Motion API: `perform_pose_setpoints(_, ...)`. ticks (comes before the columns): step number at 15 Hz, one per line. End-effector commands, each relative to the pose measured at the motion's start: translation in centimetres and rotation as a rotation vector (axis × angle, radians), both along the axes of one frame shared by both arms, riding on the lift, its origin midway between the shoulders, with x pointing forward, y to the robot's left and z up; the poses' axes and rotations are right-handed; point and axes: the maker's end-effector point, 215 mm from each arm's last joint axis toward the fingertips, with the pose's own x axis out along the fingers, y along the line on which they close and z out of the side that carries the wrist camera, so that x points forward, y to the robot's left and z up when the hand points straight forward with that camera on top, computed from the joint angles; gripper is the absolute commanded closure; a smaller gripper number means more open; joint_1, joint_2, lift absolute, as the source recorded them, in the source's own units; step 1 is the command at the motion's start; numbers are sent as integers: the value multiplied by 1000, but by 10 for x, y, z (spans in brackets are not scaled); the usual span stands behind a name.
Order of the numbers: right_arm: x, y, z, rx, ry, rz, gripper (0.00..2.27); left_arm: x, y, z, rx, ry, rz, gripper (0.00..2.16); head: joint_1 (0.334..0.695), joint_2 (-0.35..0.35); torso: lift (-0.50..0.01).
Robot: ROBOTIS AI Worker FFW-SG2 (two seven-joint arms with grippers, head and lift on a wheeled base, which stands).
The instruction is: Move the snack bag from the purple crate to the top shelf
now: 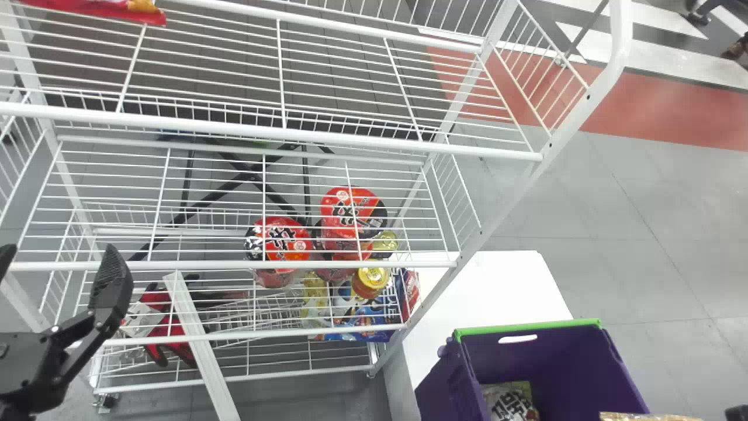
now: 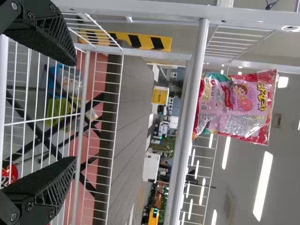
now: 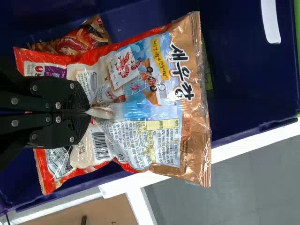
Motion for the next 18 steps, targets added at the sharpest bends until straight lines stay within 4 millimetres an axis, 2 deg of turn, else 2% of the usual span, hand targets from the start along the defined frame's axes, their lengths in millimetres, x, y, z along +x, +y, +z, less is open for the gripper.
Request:
perform_pose_setpoints(1,2,2,0,4,-7,0,2071,-1,1,0,3,-2,2,103,695,-350,-234)
perform_pose_setpoints(11,14,6,3,19,-54,14,2071,-8,-7,-1,37,11,-6,103,695,-350,-194)
perform_pose_setpoints(18,26,7,14,7,-77,34,2071,-14,-9,-3,53,27,-4,103,695,-350,-167)
